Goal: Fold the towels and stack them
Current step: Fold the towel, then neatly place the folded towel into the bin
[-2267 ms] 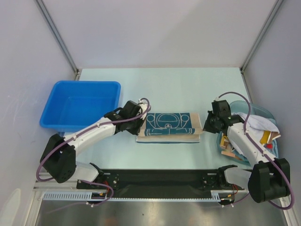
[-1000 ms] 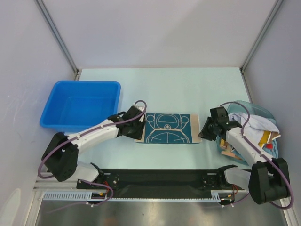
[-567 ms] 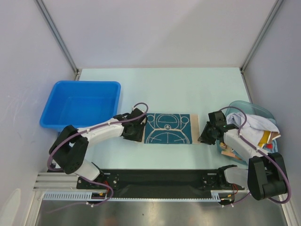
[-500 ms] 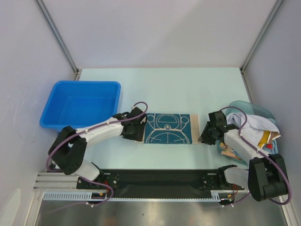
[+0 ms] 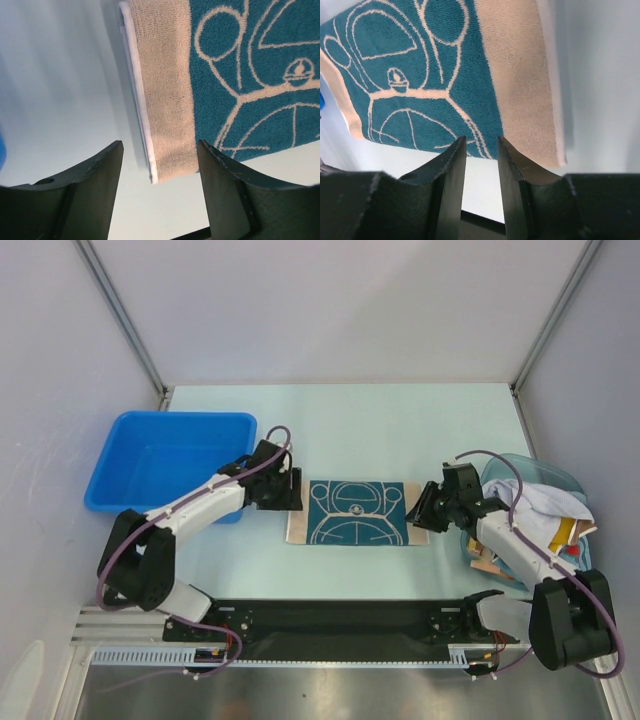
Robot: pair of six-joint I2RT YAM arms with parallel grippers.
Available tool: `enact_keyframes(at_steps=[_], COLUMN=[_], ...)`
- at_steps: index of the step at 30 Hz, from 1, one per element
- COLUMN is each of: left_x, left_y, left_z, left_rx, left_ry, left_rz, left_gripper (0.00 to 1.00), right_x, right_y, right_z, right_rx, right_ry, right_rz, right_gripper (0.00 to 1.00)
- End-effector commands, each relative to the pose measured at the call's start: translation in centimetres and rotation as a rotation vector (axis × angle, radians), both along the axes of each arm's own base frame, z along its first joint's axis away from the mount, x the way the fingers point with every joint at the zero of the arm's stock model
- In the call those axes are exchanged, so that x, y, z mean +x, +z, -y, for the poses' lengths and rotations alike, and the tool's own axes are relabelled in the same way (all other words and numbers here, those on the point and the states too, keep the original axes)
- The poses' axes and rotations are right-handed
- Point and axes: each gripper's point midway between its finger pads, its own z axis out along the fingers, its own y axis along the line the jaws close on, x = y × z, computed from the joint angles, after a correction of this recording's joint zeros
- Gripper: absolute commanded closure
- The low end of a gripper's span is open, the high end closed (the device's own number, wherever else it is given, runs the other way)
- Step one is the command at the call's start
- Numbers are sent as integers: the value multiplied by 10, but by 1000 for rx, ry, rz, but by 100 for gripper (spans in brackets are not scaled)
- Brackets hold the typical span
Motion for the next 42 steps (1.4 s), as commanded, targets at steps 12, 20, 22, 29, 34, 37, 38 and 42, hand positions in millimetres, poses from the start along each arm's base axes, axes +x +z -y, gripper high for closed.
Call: enact_keyframes(at_steps=[12,20,22,29,34,37,38,42], left_x=[-3,-2,0,-3,-9,-9,-8,-6], left_y=[-57,-65,-65,-74,-82,-82,-79,-64], left_z=[10,10,11,9,8,9,11,-1], left_rx=[-51,-55,-60,-49,0,30,32,154], left_ry=[17,35,44,81,88,95,96,120], left_rz=[-111,-107,-101,-120,-147,-146,-144,-135], left_gripper=[32,33,33,40,64,81,86,100], right_x=[-8,-3,-2,-4,-5,-3,-3,0], right_y=[-50,-21,-15,-10,-1,8,11,27], right_z=[8,4,3,-1,-1,0,0,-3], right_rx=[-36,-6,-4,-14,-9,-10,-9,5], right_ry=[26,41,46,73,68,63,63,70], right_rz=[-60,49,67,94,126,145,148,186], right_gripper=[64,64,64,56,19,0,0,0])
